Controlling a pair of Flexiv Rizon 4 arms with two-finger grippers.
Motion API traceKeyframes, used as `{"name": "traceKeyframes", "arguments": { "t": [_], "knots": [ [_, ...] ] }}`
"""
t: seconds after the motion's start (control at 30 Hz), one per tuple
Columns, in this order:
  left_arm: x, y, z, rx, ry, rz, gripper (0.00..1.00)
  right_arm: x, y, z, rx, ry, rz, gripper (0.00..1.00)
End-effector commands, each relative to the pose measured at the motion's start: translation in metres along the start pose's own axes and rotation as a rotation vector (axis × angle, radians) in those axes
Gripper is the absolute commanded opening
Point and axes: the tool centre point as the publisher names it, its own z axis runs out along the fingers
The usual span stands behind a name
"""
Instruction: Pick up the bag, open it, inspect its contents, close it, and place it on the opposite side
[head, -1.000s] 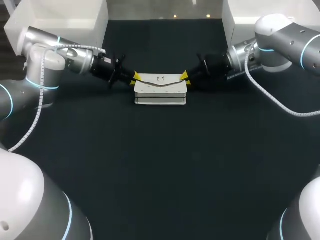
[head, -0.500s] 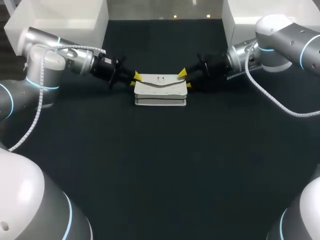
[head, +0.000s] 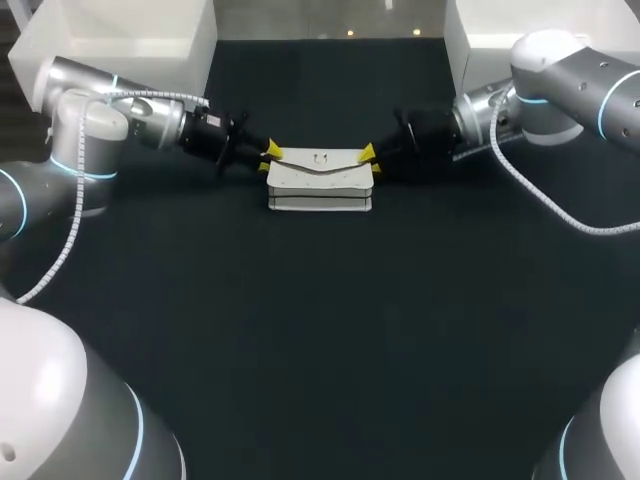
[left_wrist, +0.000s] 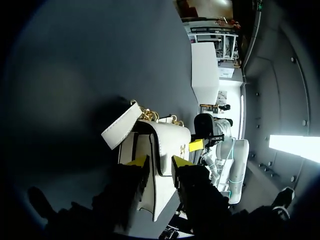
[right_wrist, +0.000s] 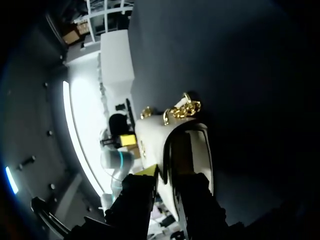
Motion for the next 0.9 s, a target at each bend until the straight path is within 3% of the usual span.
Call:
{"name": "traceKeyframes", "arguments": {
  "t": [0.03, 0.4, 0.47, 0.53, 0.57, 0.67, 0.9],
  "knots": [
    [0.001, 0.01, -0.012, 0.024, 0.015, 0.01, 1.0, 0.002, 0.0, -0.006, 0.005, -0.003, -0.005, 0.98],
    [0.01, 0.026, -0.043, 0.079, 0.033, 0.045, 1.0, 0.01, -0.016, -0.016, -0.04, -0.001, -0.042, 1.0],
    [0.008, 0.028, -0.049, 0.094, 0.033, 0.044, 1.0, 0.01, -0.019, -0.015, -0.04, -0.004, -0.045, 0.88],
    [0.007, 0.029, -0.056, 0.113, 0.028, 0.044, 1.0, 0.008, -0.022, -0.013, -0.034, -0.012, -0.045, 0.58],
    [0.005, 0.03, -0.06, 0.118, 0.027, 0.042, 1.0, 0.006, -0.022, -0.012, -0.034, -0.014, -0.042, 0.51],
    [-0.001, 0.031, -0.067, 0.142, 0.007, 0.033, 1.0, 0.003, -0.024, -0.01, -0.03, -0.015, -0.034, 0.39],
    [-0.015, 0.031, -0.085, 0.184, -0.023, 0.0, 1.0, -0.001, -0.031, -0.005, -0.024, -0.022, -0.028, 0.28]
  ]
}}
